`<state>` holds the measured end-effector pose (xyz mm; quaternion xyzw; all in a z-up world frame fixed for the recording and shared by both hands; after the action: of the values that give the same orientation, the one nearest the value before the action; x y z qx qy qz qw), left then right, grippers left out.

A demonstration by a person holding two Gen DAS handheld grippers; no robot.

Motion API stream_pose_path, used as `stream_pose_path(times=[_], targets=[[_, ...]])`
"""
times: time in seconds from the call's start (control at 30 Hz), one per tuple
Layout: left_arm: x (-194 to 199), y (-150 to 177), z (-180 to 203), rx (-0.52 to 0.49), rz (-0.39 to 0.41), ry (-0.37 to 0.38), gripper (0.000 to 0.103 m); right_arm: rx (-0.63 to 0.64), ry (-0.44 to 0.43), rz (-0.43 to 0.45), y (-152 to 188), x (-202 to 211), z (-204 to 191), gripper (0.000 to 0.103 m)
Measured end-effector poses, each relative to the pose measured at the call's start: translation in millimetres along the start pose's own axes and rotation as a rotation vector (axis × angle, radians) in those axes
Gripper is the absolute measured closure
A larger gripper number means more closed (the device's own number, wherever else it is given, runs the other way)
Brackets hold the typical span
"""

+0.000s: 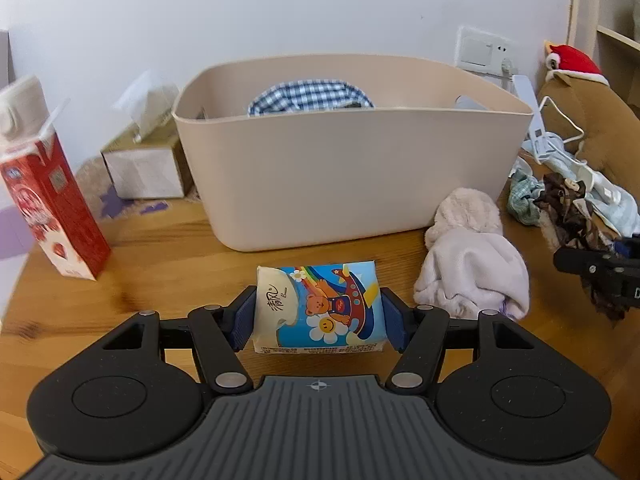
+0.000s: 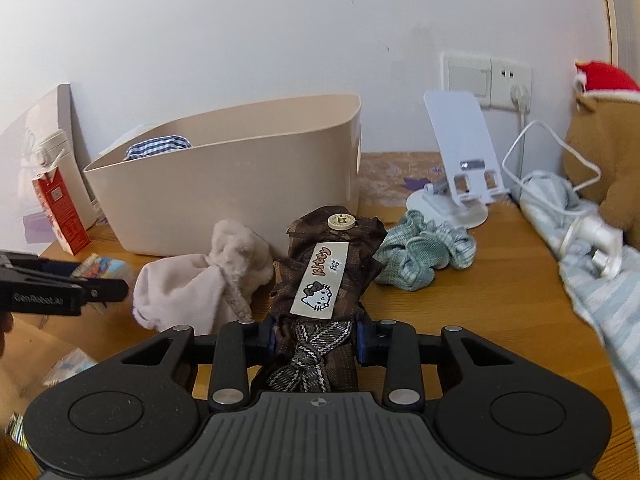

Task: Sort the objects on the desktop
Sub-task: 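Grasp the cartoon tissue pack with the left gripper while the right grasps the brown cloth, then carry the tissue pack and brown cloth into the beige bin and open both grippers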

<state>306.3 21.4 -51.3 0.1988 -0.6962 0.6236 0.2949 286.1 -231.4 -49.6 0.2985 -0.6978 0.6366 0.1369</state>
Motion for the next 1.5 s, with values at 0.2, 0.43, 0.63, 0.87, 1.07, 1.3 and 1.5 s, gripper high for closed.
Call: stream_pose_path(times=[0.2,0.43,0.63,0.87,1.07,1.3,1.5], targets=[[30,-4,-6,-0.044,0.041,0.006,0.039,0.017,-0.008,0.034,-6,24,5,0.072],[60,-12,-12,-0.102,0.103,-0.005,0.039,0.016,0.008,0.118,-25,54,16,0.072],[84,-28,-21,-0.112,0.174,-0.017,0.039,0.02,0.031,0.184,-48,73,22,0.072],[104,-63,-33,-0.072,0.261,-0.035,0.039,0.055,0.05,0.251,-86,83,22,0.072],[98,-100,-44,-0.021,0.284,-0.044,0.039,0.124,0.072,0.285,-120,81,9,0.072],[68,-139,-54,0.058,0.268,-0.065,0.039,0.115,0.054,0.296,-157,63,-3,0.071],[25,-155,-57,0.122,0.205,-0.072,0.039,0.078,0.027,0.298,-166,36,-14,0.071]])
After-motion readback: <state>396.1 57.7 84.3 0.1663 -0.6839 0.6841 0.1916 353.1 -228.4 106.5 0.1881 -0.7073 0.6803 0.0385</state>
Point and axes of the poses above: each gripper's, at about its wrist camera, not at the fingertips, and x roughly against the way its jaws point, z to its right, y to its underside, the point moved 4 cm from there along -x, roughly the way its jaws point, and after that the axes turned 2 degrees about -x, right-handed, at the moved point
